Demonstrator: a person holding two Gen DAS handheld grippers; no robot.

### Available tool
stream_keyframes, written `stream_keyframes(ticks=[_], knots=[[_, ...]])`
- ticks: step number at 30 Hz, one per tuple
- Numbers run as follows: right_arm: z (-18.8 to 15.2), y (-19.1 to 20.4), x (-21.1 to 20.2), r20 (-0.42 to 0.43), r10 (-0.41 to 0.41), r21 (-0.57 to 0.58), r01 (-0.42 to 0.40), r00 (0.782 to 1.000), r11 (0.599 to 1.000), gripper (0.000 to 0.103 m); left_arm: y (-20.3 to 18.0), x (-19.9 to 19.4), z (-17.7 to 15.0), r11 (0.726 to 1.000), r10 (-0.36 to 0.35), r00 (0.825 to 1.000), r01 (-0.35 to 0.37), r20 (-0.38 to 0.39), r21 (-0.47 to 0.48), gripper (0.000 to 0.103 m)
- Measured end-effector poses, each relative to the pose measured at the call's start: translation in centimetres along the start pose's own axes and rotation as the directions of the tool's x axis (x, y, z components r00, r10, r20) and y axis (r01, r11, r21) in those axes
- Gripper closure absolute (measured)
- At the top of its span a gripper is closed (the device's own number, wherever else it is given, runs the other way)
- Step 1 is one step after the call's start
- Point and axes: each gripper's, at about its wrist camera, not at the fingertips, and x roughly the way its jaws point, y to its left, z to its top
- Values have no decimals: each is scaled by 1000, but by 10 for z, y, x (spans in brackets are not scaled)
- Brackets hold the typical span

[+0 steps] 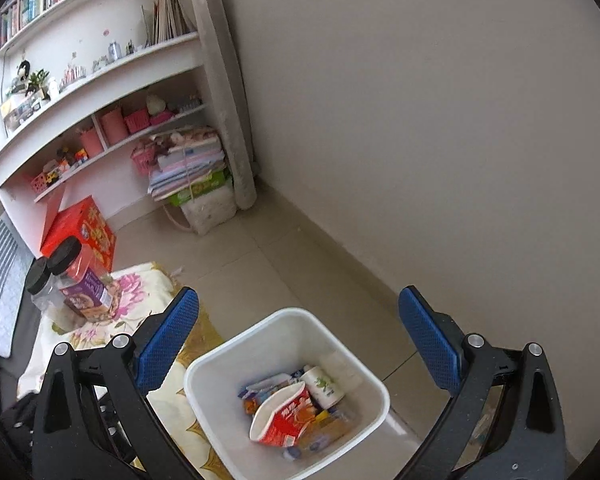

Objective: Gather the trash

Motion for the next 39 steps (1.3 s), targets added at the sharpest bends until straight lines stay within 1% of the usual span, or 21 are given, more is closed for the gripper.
stream_keyframes(ticks=[1,2,3,4,5,6,7,9,11,12,14,18,20,24,27,31,33,34,36,39], knots=[[0,1,-5,23,-6,0,6,1000,1000,7,3,-9,-2,999,42,998,-42,38,2,28],[-1,1,-11,43,-7,-3,7,999,1000,7,3,-16,-4,997,73,995,-74,68,6,27],[-2,4,-15,58,-2,-10,2,998,1000,7,5,-26,-5,993,115,987,-117,113,12,23],[-4,8,-21,72,14,-23,-12,997,1000,7,8,-32,-7,989,140,980,-144,143,15,17],[-5,11,-26,83,26,-32,-23,996,999,7,11,-46,-10,982,183,963,-190,198,13,13],[-10,16,-34,103,37,-43,-33,994,999,7,15,-57,-12,975,213,948,-221,235,6,10],[-14,20,-41,118,46,-48,-40,992,998,7,19,-69,-15,968,245,930,-252,273,-10,7],[-20,27,-53,141,60,-53,-53,988,997,7,27,-88,-20,960,274,906,-277,324,-36,7],[-28,35,-70,180,63,-51,-54,982,997,7,40,-107,-26,957,288,891,-285,350,-63,7],[-31,37,-75,191,63,-49,-54,980,997,7,47,-113,-30,955,294,888,-286,354,-76,7],[-42,43,-87,196,91,-45,-83,976,996,7,64,-123,-38,952,306,885,-290,352,-98,7],[-65,55,-96,147,143,-46,-137,979,989,7,91,-138,-60,940,340,879,-315,335,-129,7],[-80,65,-98,122,171,-61,-165,978,984,7,102,-143,-73,937,350,881,-324,317,-133,7],[-105,87,-103,103,205,-110,-194,973,975,7,126,-148,-93,925,378,874,-342,306,-164,7],[-119,101,-109,116,222,-152,-204,968,967,7,139,-148,-106,921,386,875,-345,293,-182,7],[-132,114,-110,144,217,-182,-190,966,965,7,153,-141,-122,911,406,872,-360,274,-203,7],[-136,118,-107,138,211,-189,-184,968,965,7,163,-133,-131,907,406,878,-355,254,-225,7],[-139,121,-104,128,209,-196,-181,970,964,7,166,-128,-134,908,402,884,-349,240,-233,7],[-143,126,-98,114,203,-206,-176,973,962,7,171,-120,-138,910,391,896,-342,212,-233,7],[-149,135,-89,83,204,-216,-183,975,959,7,177,-111,-140,914,377,908,-333,184,-233,7]])
